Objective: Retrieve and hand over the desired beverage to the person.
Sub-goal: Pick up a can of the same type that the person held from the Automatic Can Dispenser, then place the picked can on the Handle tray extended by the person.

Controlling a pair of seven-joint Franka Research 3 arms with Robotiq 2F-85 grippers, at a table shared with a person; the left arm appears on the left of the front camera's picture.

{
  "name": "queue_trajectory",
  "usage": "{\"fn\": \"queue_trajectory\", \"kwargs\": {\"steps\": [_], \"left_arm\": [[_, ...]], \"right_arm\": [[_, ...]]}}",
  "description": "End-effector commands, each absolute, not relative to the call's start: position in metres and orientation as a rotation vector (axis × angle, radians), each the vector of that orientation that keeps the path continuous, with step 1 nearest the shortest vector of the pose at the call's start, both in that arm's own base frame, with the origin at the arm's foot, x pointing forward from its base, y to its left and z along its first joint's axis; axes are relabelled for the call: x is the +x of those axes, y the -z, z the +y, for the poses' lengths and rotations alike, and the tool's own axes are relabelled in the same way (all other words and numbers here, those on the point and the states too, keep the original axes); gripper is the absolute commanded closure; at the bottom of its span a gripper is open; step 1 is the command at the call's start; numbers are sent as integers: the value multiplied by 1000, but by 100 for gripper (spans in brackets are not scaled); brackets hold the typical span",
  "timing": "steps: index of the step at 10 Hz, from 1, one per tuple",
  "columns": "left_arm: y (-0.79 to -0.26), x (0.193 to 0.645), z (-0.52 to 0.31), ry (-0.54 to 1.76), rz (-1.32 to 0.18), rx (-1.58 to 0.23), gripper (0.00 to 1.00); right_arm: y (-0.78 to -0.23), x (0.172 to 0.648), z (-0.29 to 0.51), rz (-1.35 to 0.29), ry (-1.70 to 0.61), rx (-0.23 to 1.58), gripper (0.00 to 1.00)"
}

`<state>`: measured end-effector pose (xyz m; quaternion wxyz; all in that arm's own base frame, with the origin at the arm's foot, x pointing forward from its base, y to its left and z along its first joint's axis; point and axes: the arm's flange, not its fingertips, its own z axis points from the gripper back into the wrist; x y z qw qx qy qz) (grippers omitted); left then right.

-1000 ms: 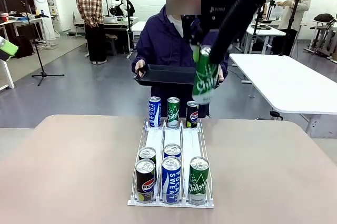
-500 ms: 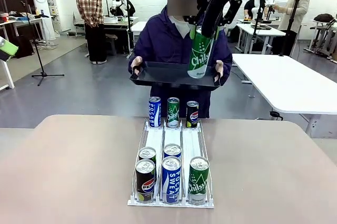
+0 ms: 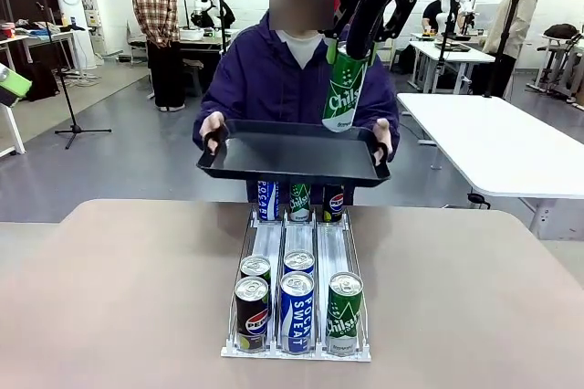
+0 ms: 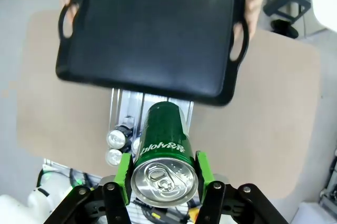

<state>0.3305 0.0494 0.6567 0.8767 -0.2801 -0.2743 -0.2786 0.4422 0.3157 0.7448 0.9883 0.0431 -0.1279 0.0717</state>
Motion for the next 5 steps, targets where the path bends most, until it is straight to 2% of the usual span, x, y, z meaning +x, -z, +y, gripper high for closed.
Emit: {"fn": "queue_trajectory", "kwargs": {"steps": [1,5], "left_arm": [[-658,330,52,594,-579,-590,0],[-658,330,52,594,-579,-590,0]], "right_arm": [[-748,440,316,-264,-141,88,100],[-748,440,316,-264,-141,88,100]]}}
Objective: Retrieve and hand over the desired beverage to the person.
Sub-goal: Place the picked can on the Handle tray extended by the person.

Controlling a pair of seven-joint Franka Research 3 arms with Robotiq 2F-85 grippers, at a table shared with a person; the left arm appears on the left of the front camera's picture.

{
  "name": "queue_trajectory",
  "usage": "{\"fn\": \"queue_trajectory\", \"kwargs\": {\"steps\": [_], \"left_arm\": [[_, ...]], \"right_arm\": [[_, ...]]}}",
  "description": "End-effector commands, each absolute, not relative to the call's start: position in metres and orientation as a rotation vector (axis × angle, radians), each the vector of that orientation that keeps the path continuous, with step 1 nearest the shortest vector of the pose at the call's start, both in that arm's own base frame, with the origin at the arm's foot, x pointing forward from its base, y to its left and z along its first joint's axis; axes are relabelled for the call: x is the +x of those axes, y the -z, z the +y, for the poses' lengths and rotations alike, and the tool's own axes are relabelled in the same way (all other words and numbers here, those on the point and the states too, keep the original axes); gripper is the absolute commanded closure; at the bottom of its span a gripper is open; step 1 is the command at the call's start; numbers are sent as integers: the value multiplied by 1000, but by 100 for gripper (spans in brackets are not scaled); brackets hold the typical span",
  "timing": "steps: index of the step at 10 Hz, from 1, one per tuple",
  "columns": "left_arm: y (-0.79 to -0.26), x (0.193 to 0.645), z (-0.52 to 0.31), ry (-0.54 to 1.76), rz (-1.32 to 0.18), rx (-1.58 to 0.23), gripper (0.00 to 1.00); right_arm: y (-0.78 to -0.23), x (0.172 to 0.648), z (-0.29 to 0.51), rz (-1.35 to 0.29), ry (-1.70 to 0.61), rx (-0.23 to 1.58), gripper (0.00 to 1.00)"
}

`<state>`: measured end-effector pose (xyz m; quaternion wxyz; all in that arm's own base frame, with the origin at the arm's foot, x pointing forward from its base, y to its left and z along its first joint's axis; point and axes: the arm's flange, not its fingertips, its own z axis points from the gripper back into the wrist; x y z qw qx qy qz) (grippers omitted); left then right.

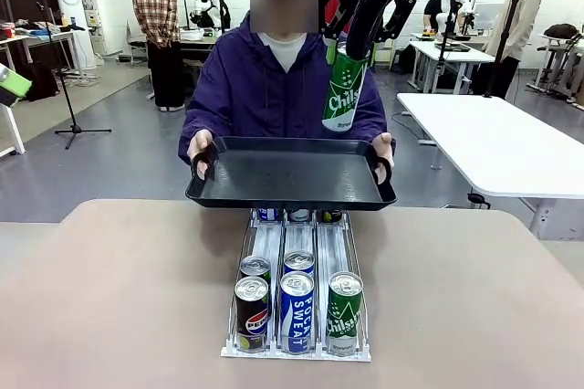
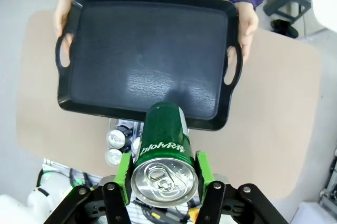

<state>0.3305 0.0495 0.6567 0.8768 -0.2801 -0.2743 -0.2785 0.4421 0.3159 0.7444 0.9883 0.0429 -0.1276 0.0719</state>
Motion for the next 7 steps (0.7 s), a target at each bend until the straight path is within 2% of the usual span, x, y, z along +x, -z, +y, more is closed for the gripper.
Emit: {"fn": "queue_trajectory", "kwargs": {"steps": [1,7], "left_arm": [[-658,330,52,594,-579,-590,0],[-658,330,52,594,-579,-590,0]], "right_arm": [[-748,440,316,-264,-141,88,100],[-748,440,316,-264,-141,88,100]]}}
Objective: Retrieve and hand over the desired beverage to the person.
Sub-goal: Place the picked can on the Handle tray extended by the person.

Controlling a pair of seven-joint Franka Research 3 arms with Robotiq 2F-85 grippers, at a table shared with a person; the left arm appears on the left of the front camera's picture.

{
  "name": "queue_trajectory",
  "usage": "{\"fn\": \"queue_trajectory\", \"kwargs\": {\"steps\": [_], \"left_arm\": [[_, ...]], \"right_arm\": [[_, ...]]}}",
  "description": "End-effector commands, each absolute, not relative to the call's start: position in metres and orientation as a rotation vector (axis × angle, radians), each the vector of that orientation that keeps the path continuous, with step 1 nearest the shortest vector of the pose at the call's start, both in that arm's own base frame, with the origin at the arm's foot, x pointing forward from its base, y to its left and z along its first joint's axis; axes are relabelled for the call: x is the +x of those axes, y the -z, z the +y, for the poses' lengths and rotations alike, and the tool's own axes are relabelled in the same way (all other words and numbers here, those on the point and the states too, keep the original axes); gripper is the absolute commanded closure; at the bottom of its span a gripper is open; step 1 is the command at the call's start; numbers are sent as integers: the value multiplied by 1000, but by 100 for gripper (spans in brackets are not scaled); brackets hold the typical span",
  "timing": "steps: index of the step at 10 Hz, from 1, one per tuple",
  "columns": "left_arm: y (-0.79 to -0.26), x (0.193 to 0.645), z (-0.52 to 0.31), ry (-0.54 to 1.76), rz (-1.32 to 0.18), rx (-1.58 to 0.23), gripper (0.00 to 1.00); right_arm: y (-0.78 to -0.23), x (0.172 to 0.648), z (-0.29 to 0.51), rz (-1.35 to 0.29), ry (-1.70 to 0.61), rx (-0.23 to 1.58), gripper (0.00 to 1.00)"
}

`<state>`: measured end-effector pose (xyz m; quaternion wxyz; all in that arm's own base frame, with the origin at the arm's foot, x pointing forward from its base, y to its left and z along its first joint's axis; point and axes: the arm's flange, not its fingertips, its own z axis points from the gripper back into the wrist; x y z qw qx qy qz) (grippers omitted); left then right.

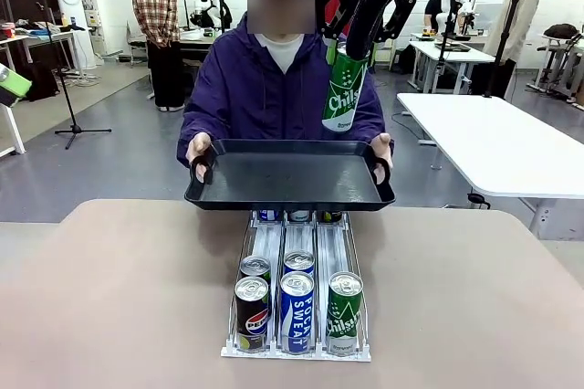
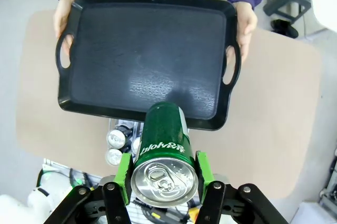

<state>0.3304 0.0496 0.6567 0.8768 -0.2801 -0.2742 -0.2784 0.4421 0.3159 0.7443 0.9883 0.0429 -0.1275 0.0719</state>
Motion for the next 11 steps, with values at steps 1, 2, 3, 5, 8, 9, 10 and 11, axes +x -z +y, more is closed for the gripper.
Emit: {"fn": "queue_trajectory", "kwargs": {"steps": [1,2,3,5,8,9,10,11], "left_arm": [[-658,330,52,594,-579,-590,0],[-658,330,52,594,-579,-590,0],[-658,330,52,594,-579,-590,0],[-658,330,52,594,-579,-590,0],[-658,330,52,594,-579,-590,0],[-658,330,52,594,-579,-590,0],[-658,330,52,594,-579,-590,0],[-658,330,52,594,-579,-590,0]], "right_arm": [[-748,440,316,-264,-141,88,100],[-748,440,316,-264,-141,88,100],[-744,442,316,-256,-144,86,42],[-744,482,316,-212,-125,98,42],[-730,537,319,-149,-89,92,42],[-725,554,321,-121,-73,82,42],[-719,571,320,-93,-63,71,42],[-714,587,320,-58,-49,55,42]]}}
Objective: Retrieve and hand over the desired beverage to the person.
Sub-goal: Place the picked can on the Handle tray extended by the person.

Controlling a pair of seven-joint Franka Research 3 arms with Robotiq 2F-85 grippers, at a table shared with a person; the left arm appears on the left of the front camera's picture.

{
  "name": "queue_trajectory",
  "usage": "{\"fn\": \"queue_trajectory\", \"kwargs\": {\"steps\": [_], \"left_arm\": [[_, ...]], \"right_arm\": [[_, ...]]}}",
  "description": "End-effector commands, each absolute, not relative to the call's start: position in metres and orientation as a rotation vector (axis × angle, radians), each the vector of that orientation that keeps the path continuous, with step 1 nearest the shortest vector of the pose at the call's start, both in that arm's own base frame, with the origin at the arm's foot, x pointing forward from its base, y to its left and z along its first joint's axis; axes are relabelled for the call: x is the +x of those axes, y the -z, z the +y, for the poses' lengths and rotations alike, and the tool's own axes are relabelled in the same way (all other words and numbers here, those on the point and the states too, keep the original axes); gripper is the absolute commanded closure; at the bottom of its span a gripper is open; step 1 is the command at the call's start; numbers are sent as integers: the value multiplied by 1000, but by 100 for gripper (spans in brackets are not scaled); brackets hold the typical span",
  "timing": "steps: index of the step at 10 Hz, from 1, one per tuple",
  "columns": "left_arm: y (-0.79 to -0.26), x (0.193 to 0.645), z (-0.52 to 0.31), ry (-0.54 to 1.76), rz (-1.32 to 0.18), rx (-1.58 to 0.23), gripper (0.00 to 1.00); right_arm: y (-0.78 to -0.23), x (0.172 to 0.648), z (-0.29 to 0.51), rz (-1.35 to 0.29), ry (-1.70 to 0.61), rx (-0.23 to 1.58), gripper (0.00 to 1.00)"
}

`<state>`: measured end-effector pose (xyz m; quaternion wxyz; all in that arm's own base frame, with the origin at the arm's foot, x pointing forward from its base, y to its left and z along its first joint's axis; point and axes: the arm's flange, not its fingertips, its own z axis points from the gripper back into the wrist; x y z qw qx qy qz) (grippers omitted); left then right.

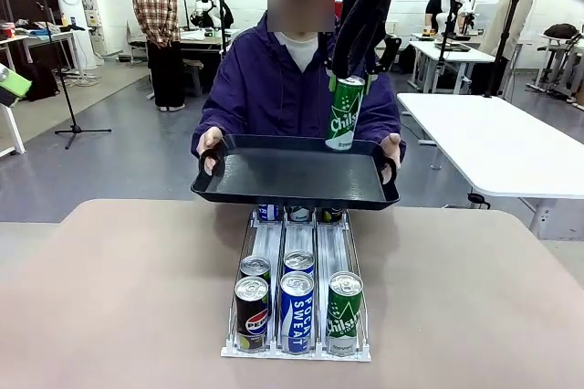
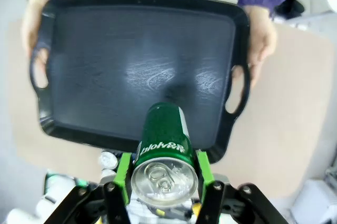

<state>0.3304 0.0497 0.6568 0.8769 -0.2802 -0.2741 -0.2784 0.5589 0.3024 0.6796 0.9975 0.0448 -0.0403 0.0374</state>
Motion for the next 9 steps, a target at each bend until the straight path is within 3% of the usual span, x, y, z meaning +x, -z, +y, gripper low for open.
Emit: {"fn": "queue_trajectory", "kwargs": {"steps": [1,9], "left_arm": [[-658,330,52,594,-579,-590,0],[-658,330,52,594,-579,-590,0]], "right_arm": [[-708,601,321,-32,-41,34,42],[-656,637,336,-63,-51,0,42]]}}
